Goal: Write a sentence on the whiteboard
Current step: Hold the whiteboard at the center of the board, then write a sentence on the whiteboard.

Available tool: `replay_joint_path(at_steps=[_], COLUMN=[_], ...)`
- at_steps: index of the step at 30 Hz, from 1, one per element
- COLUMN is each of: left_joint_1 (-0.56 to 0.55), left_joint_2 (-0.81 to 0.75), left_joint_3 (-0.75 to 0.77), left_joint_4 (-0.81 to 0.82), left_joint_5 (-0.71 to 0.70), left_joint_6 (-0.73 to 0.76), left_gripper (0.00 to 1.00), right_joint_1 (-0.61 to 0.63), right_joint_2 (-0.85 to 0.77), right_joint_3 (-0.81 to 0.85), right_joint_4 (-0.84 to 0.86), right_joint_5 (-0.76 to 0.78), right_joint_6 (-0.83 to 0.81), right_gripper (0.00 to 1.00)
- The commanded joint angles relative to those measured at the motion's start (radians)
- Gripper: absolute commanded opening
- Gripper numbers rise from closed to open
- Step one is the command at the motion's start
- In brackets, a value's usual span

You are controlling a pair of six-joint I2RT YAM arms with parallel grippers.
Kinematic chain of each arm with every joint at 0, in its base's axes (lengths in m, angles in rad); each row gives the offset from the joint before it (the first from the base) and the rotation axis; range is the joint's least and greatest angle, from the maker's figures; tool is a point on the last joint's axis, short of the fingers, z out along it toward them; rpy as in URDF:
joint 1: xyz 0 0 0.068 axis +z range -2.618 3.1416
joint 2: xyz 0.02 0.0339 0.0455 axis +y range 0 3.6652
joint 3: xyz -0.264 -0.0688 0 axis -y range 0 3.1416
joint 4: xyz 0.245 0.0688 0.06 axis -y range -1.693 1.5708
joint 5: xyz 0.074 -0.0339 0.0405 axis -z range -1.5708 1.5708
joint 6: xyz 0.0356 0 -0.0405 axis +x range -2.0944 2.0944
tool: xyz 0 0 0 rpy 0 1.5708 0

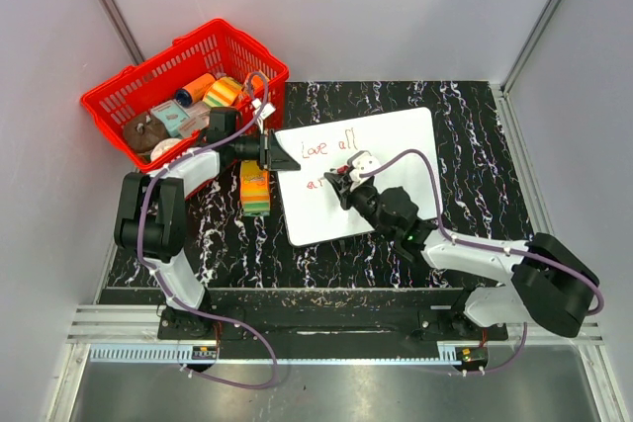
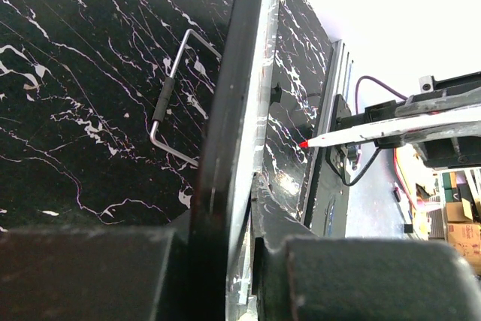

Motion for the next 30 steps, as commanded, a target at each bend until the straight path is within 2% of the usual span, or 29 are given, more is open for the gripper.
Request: replay_joint_path(at_steps=[1, 10, 19, 30], left_joint_1=[0.041, 0.039, 0.039, 0.039], left_joint_2=[0.027, 0.033, 0.031, 0.031], left_joint_3=[0.039, 0.041, 0.041, 0.041], left_joint_4=[0.137, 0.138, 0.138, 0.137], left_joint_5=[-0.4, -0.391, -0.394, -0.394], left_joint_6=[0.254, 0.25, 0.25, 0.25], left_gripper=[0.0, 0.0, 0.0, 0.0], right_joint_1=[0.02, 0.023, 0.023, 0.021], right_joint_2=[0.036, 0.109, 0.091, 0.165], right_joint_3=[-0.002, 0.019, 0.038, 0.061], right_joint_4=[0.069, 0.121, 0.133, 0.11], right_joint_5=[0.023, 0.109, 0.092, 0.143], right_joint_6=[0.016, 0.026, 0.027, 0.027], right_gripper=[0.0, 0.0, 0.0, 0.0])
